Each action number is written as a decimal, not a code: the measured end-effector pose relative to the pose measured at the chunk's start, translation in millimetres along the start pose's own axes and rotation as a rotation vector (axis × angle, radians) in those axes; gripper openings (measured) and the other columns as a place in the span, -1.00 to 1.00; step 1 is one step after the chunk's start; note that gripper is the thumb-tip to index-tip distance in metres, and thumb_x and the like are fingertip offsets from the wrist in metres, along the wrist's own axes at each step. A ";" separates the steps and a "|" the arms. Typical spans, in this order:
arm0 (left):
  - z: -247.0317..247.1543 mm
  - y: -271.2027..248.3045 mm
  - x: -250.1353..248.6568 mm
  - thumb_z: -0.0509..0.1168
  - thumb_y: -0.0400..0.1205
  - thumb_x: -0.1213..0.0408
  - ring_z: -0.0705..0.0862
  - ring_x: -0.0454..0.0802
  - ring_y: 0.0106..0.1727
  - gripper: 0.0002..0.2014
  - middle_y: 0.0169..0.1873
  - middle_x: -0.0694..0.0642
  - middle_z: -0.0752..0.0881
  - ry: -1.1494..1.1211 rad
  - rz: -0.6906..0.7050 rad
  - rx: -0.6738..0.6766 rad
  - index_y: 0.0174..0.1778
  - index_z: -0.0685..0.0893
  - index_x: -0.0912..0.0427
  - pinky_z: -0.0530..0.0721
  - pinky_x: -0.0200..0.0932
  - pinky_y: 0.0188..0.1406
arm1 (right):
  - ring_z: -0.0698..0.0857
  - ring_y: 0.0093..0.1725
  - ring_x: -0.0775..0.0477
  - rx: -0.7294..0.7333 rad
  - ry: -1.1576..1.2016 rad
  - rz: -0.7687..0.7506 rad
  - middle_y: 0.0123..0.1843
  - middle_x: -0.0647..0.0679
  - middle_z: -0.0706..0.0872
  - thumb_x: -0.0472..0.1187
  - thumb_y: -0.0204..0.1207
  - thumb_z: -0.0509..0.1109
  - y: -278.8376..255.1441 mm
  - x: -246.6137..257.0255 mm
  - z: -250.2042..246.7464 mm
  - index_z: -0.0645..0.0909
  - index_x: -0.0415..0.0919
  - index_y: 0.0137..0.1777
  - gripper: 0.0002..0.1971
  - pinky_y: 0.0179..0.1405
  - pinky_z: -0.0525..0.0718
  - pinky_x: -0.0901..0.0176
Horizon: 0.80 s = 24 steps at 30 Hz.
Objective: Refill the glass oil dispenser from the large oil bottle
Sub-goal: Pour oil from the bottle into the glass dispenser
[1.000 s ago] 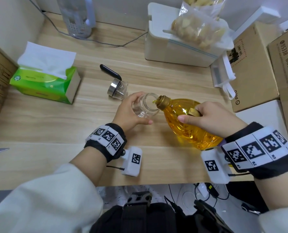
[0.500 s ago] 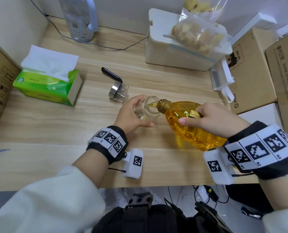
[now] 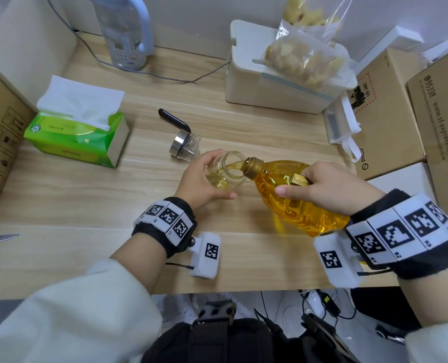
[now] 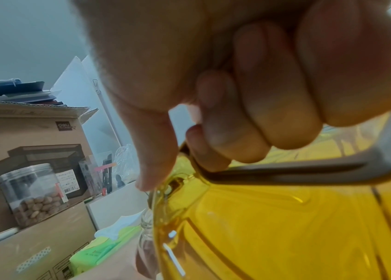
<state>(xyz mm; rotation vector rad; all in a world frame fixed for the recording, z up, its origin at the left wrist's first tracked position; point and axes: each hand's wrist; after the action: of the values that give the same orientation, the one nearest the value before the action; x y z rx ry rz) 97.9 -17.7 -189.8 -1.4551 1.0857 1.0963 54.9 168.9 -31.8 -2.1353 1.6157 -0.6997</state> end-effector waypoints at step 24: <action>-6.7 1.9 6.7 0.69 0.03 0.35 0.58 0.06 0.30 -0.13 0.26 0.13 0.63 -0.005 -0.039 -0.007 0.29 0.52 0.02 0.50 0.00 0.40 | 0.38 -0.48 -0.04 0.015 -0.004 -0.007 -0.53 -0.06 0.36 0.29 0.35 0.34 2.3 7.9 -0.2 0.32 -0.19 -0.51 -0.44 -0.45 0.26 0.12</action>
<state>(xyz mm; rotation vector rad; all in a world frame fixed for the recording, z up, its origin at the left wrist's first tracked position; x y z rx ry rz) 98.0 -25.2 -196.0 -1.4723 1.0464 1.0771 54.7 160.7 -31.6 -2.1318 1.5969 -0.7074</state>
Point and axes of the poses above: each hand's wrist, its own y-axis towards the middle knuckle, its own z-axis out of the palm, x = y × z
